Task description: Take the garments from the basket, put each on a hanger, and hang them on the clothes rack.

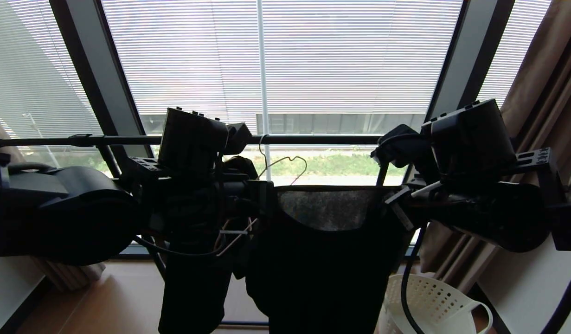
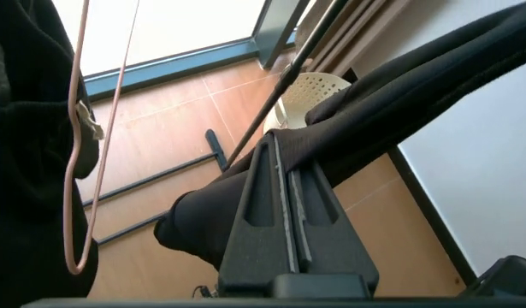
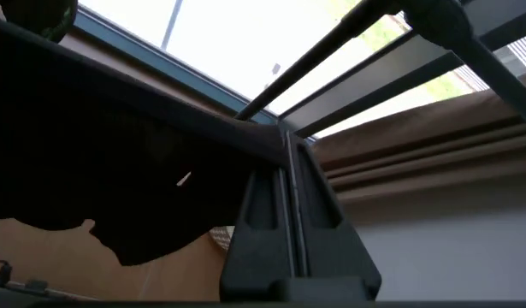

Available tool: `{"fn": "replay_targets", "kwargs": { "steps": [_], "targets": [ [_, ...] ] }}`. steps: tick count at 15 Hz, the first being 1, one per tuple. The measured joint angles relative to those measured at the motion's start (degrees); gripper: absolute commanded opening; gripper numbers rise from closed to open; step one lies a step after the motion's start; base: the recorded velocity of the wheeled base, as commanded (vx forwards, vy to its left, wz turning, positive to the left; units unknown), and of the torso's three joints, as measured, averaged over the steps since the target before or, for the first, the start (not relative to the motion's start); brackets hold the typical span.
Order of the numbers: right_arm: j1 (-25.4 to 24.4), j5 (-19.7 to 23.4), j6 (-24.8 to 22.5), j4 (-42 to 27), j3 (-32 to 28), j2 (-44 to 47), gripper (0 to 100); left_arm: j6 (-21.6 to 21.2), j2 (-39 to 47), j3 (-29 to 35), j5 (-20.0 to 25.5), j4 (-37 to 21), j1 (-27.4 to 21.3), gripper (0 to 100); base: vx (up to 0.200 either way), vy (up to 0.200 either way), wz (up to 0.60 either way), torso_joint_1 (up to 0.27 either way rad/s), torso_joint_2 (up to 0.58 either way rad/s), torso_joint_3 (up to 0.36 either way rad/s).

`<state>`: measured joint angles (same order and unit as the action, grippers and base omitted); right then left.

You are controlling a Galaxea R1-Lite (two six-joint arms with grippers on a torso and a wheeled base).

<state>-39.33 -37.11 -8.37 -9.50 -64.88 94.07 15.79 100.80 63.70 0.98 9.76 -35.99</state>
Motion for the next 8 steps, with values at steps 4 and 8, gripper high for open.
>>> {"fn": "replay_targets", "kwargs": {
  "steps": [4,8],
  "targets": [
    [-2.05,6.42,0.23,-10.62,0.18,-5.46,0,-1.39,1.60,6.81,7.18,-0.41,2.22,0,0.000,0.000,0.00,0.000,0.00,0.000],
    [-7.58,8.73,0.69,-11.02,-0.11,-6.53,0,-2.29,5.69,17.53,7.72,-5.21,2.50,0,0.000,0.000,0.00,0.000,0.00,0.000]
  ]
}}
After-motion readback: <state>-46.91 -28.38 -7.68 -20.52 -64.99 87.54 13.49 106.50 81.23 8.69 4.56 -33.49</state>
